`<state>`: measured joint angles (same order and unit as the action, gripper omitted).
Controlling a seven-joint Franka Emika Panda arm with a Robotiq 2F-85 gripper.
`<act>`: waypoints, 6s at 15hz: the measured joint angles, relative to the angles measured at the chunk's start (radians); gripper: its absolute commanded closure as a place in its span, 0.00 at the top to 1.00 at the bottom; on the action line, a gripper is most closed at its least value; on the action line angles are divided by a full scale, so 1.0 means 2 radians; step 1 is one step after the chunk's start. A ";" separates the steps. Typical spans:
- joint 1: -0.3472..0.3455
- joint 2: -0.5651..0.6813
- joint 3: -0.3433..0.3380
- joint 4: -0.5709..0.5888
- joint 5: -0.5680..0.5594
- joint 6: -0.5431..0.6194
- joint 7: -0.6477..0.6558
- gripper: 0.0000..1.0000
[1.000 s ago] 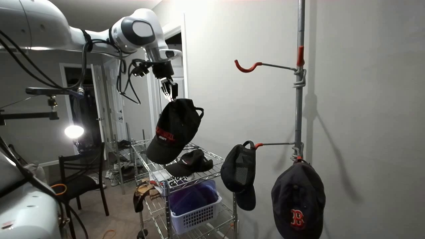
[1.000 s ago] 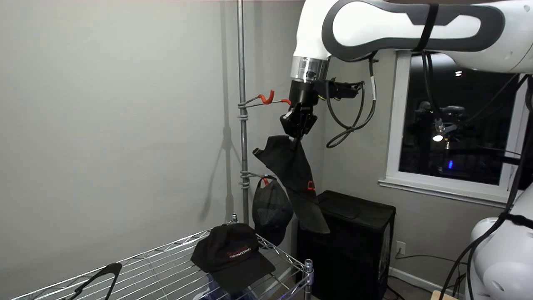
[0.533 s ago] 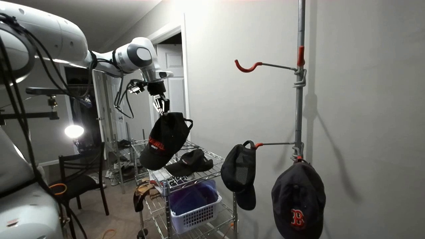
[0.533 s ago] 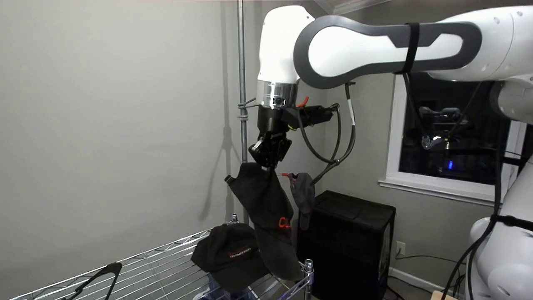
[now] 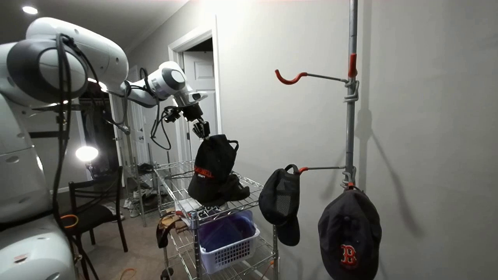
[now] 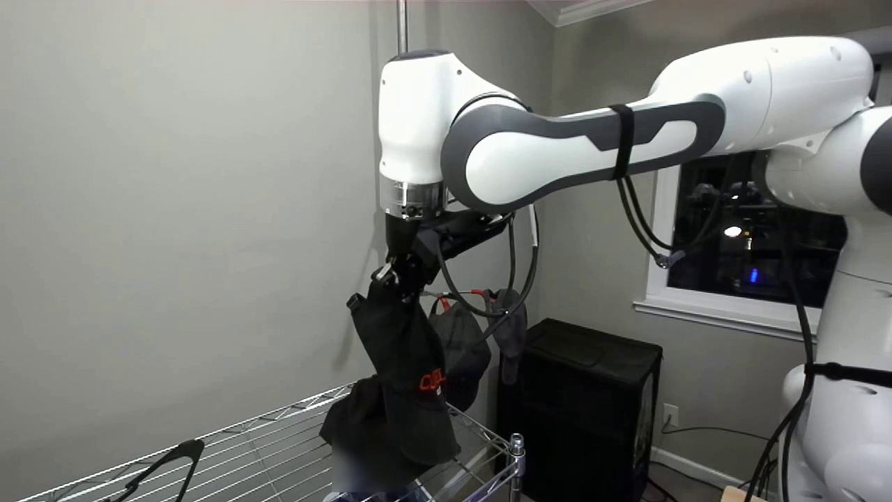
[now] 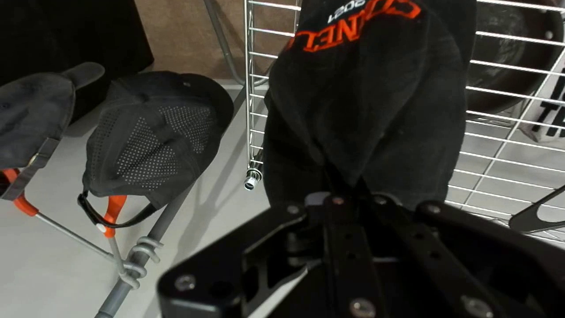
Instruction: Pick up the black cap from the top left hanger and put it on the top shelf of the silver rack, pick up the black cap from the top right hanger and put it on top of the black cap on the first shelf of the silver rack, pick up the gray cap from the bottom left hanger and put it on the stacked black cap on the top shelf of the silver rack, pick up the gray cap from the bottom right hanger and put it on the stacked gray cap on the top shelf of the silver rack
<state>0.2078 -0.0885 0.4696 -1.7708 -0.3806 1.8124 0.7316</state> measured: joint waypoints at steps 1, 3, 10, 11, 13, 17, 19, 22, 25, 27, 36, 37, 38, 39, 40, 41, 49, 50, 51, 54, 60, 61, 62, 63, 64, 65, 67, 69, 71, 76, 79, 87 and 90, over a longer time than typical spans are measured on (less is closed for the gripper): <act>0.006 0.012 -0.001 0.006 -0.014 0.000 0.007 0.01; 0.018 0.033 -0.005 0.015 -0.038 -0.001 0.020 0.01; 0.051 0.076 -0.039 0.031 -0.054 -0.005 0.023 0.48; 0.054 0.078 -0.043 0.034 -0.052 -0.005 0.023 0.54; 0.057 0.080 -0.049 0.039 -0.039 -0.006 0.021 0.67; 0.056 0.078 -0.064 0.050 0.017 -0.006 0.005 0.93; 0.055 0.074 -0.075 0.052 0.037 -0.006 -0.002 0.99; 0.051 0.060 -0.091 0.051 0.054 -0.008 -0.013 1.00; 0.040 0.035 -0.106 0.038 0.064 -0.006 -0.041 1.00; 0.031 0.012 -0.115 0.014 0.070 0.013 -0.064 1.00; -0.027 -0.111 -0.162 -0.172 0.103 0.144 -0.115 1.00; -0.034 -0.123 -0.169 -0.192 0.109 0.152 -0.122 1.00; -0.040 -0.135 -0.175 -0.209 0.114 0.160 -0.131 1.00; -0.046 -0.145 -0.181 -0.225 0.119 0.167 -0.140 1.00; -0.052 -0.153 -0.188 -0.239 0.125 0.174 -0.150 1.00; -0.056 -0.161 -0.194 -0.252 0.130 0.182 -0.162 1.00; -0.073 -0.178 -0.230 -0.305 0.140 0.243 -0.258 1.00; -0.073 -0.177 -0.235 -0.310 0.141 0.250 -0.271 1.00; -0.074 -0.175 -0.240 -0.314 0.143 0.258 -0.285 1.00; -0.075 -0.162 -0.251 -0.318 0.159 0.283 -0.320 1.00; -0.070 -0.114 -0.255 -0.317 0.213 0.341 -0.357 1.00; -0.068 -0.104 -0.255 -0.315 0.220 0.349 -0.357 1.00; -0.068 -0.095 -0.254 -0.311 0.227 0.358 -0.357 1.00; -0.067 -0.086 -0.253 -0.306 0.233 0.364 -0.357 1.00; -0.067 -0.078 -0.253 -0.299 0.237 0.369 -0.357 1.00; -0.066 -0.069 -0.252 -0.292 0.240 0.374 -0.357 1.00; -0.066 -0.055 -0.252 -0.276 0.243 0.378 -0.357 1.00; -0.066 -0.042 -0.252 -0.262 0.244 0.379 -0.357 1.00; -0.066 -0.030 -0.251 -0.251 0.244 0.379 -0.357 0.73; -0.066 -0.009 -0.248 -0.236 0.245 0.381 -0.357 0.39; -0.068 -0.005 -0.248 -0.231 0.245 0.381 -0.357 0.20; -0.071 -0.006 -0.249 -0.231 0.251 0.385 -0.357 0.00; -0.071 -0.008 -0.249 -0.231 0.261 0.385 -0.360 0.00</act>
<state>0.0664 -0.1044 -0.0277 -2.2320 0.1423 2.5824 0.0107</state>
